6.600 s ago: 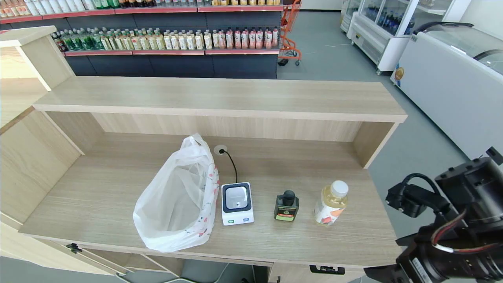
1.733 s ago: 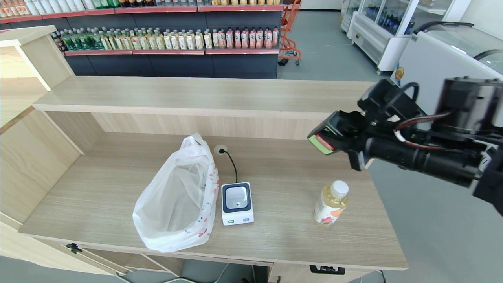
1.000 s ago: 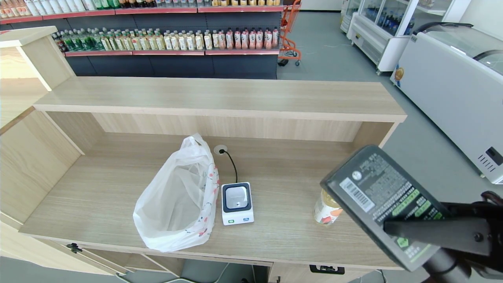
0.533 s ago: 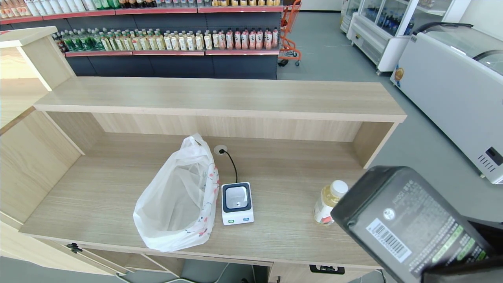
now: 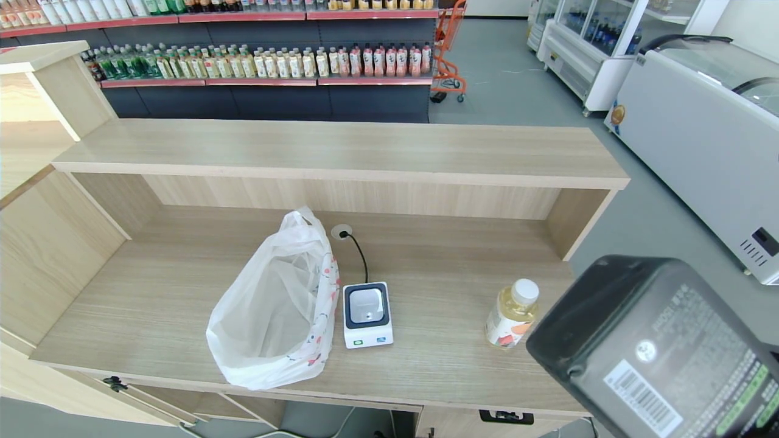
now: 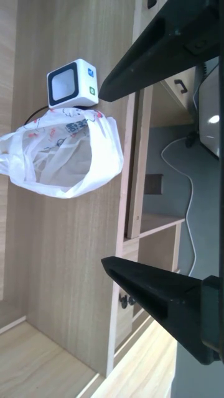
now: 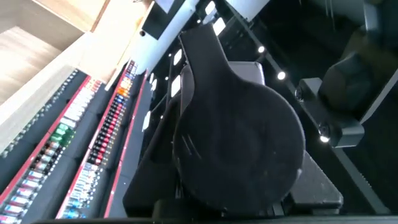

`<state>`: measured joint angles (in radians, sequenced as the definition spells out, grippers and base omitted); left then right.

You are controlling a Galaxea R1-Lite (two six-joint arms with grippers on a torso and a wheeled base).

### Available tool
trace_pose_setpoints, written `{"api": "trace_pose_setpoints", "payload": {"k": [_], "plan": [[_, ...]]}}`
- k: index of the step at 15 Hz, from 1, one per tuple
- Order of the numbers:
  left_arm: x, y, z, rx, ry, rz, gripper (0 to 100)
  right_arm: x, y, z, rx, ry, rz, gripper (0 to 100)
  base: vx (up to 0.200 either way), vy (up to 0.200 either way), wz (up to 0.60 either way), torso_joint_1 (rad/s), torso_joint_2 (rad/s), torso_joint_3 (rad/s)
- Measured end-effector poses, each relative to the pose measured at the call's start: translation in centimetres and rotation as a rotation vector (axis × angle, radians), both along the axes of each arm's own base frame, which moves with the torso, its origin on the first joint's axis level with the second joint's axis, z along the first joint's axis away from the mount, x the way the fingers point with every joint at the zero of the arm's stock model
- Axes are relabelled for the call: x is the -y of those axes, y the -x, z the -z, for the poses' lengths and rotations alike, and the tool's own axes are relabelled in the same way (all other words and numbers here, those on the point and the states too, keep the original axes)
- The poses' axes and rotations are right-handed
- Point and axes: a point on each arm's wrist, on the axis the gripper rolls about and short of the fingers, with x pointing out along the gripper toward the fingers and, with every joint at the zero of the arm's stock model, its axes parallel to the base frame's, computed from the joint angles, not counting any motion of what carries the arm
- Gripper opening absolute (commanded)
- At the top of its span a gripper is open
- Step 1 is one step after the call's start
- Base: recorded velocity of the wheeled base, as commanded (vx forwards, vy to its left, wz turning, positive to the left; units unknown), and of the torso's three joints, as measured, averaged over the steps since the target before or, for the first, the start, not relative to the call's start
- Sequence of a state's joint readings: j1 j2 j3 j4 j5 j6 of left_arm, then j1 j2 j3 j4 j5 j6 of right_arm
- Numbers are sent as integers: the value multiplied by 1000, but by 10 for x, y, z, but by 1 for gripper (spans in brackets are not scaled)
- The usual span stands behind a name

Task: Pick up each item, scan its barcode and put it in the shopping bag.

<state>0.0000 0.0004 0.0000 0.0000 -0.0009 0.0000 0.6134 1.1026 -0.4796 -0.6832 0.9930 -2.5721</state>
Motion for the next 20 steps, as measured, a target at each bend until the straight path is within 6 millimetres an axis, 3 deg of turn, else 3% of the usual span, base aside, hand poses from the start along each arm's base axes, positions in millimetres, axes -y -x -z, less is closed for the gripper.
{"api": "trace_pose_setpoints", "payload": {"k": [12, 14, 16, 18, 20], "plan": [[0, 0, 0, 0, 0, 0, 100, 5, 8, 4, -70, 34, -13, 0, 0, 0, 0, 0, 0, 0], [0, 0, 0, 0, 0, 0, 100, 8, 1, 5, -354, 40, 107, 0, 0, 0, 0, 0, 0, 0], [0, 0, 0, 0, 0, 0, 100, 15, -7, 15, -897, -8, 372, 0, 0, 0, 0, 0, 0, 0], [0, 0, 0, 0, 0, 0, 100, 25, -8, 21, -1324, -182, 637, 0, 0, 0, 0, 0, 0, 0], [0, 0, 0, 0, 0, 0, 100, 33, -4, 24, -1660, -372, 751, 0, 0, 0, 0, 0, 0, 0]]}}
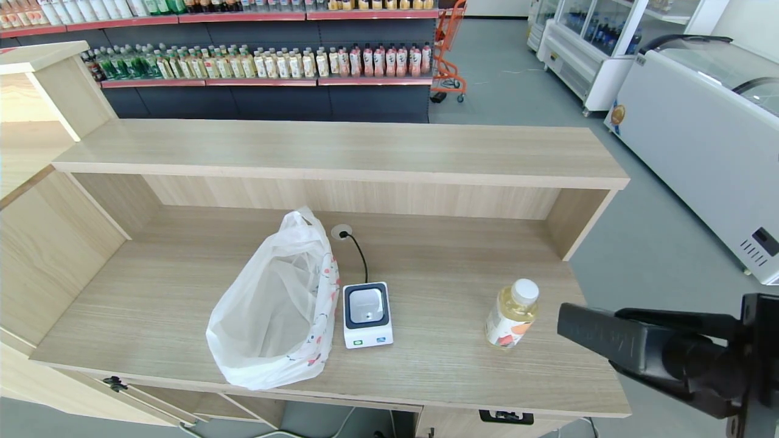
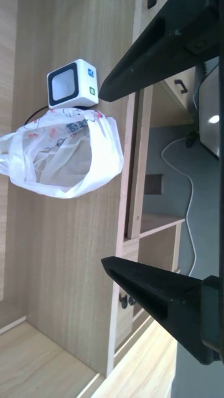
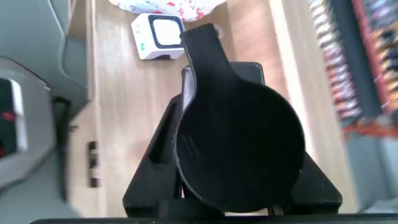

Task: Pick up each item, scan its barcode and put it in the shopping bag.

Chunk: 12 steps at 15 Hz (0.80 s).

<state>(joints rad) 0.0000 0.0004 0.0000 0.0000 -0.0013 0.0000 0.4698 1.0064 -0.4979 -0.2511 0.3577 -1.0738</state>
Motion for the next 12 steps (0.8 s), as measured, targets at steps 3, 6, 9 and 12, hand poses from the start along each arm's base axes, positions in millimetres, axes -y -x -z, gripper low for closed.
{"api": "trace_pose_setpoints", "payload": {"k": [3, 6, 9, 12], "plan": [[0, 0, 0, 0, 0, 0, 100, 0, 2, -25, -336, -407, 163, 0, 0, 0, 0, 0, 0, 0], [0, 0, 0, 0, 0, 0, 100, 1, -2, -50, -749, -900, 312, 0, 0, 0, 0, 0, 0, 0], [0, 0, 0, 0, 0, 0, 100, 15, -14, -37, -985, -1079, 444, 0, 0, 0, 0, 0, 0, 0], [0, 0, 0, 0, 0, 0, 100, 22, -18, -16, -1056, -1075, 502, 0, 0, 0, 0, 0, 0, 0]]}}
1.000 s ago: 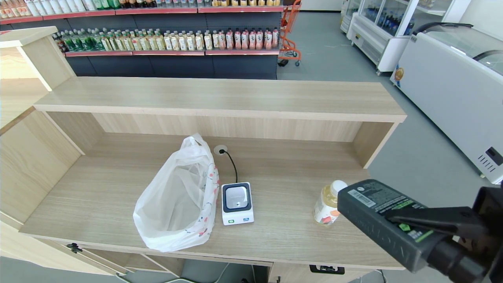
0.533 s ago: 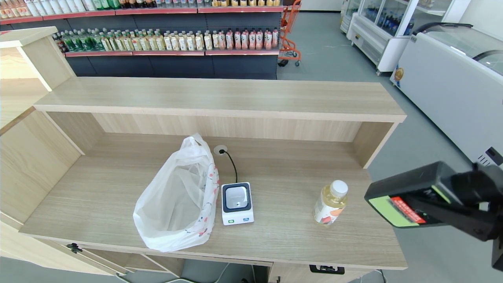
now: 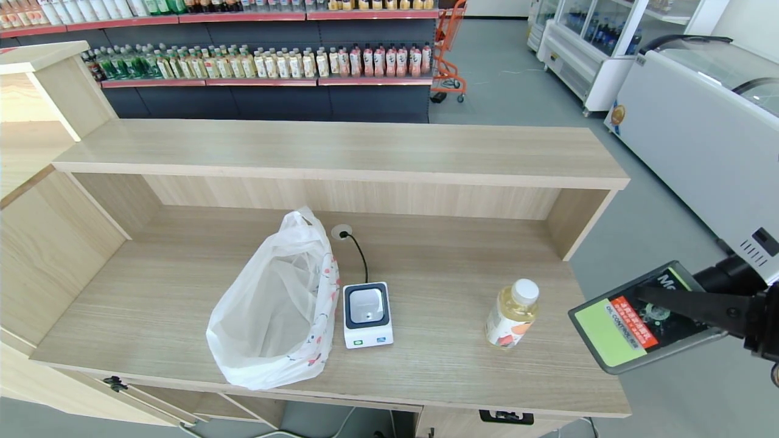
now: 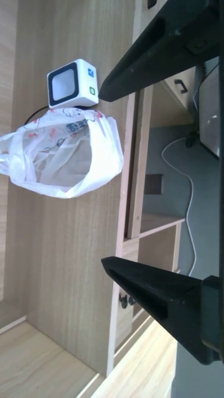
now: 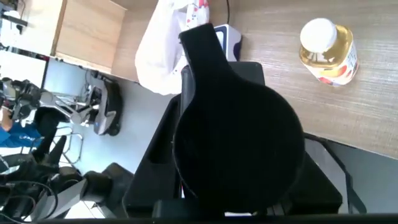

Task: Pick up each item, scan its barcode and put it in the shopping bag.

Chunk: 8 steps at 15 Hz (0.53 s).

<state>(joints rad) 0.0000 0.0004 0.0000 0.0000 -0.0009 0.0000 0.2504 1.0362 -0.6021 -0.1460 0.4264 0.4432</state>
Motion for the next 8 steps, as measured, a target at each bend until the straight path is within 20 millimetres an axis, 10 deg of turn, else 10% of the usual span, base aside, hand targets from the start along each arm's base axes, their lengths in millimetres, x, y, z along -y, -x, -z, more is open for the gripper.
{"api": "trace_pose_setpoints", "payload": {"k": [5, 8], "plan": [[0, 0, 0, 0, 0, 0, 100, 2, 2, 7, -21, 3, 11, 0, 0, 0, 0, 0, 0, 0], [0, 0, 0, 0, 0, 0, 100, 2, 2, 7, -20, 2, 10, 0, 0, 200, 0, 2, 1, 4]]}}
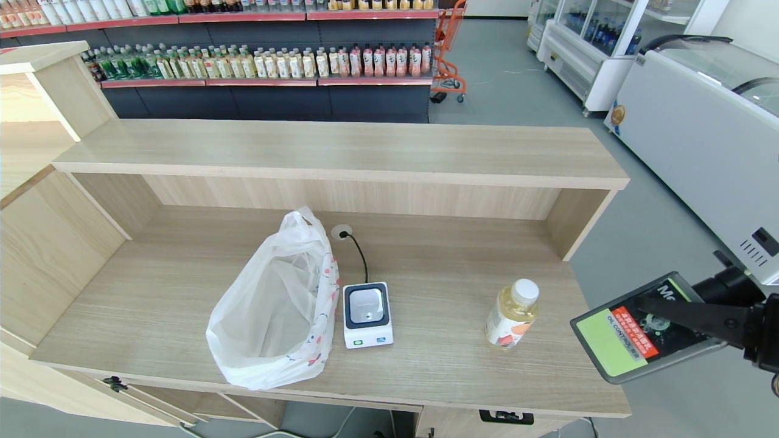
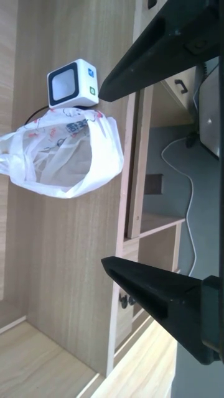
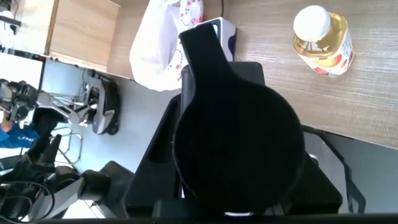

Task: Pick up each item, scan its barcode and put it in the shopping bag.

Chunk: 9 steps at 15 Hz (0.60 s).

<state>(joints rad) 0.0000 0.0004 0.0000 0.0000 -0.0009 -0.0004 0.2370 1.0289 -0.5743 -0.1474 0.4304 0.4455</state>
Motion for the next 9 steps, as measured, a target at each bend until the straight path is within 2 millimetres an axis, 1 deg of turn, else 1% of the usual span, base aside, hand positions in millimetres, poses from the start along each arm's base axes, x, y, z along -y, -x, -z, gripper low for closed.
{"api": "trace_pose_setpoints", "payload": {"k": [6, 9], "plan": [[0, 0, 0, 0, 0, 0, 100, -1, -2, -4, 6, -15, -32, 0, 0, 200, 0, 2, 2, 2], [0, 0, 0, 0, -2, -1, 100, -5, -14, -9, 19, -20, -40, 0, 0, 200, 0, 4, 7, 2]]}}
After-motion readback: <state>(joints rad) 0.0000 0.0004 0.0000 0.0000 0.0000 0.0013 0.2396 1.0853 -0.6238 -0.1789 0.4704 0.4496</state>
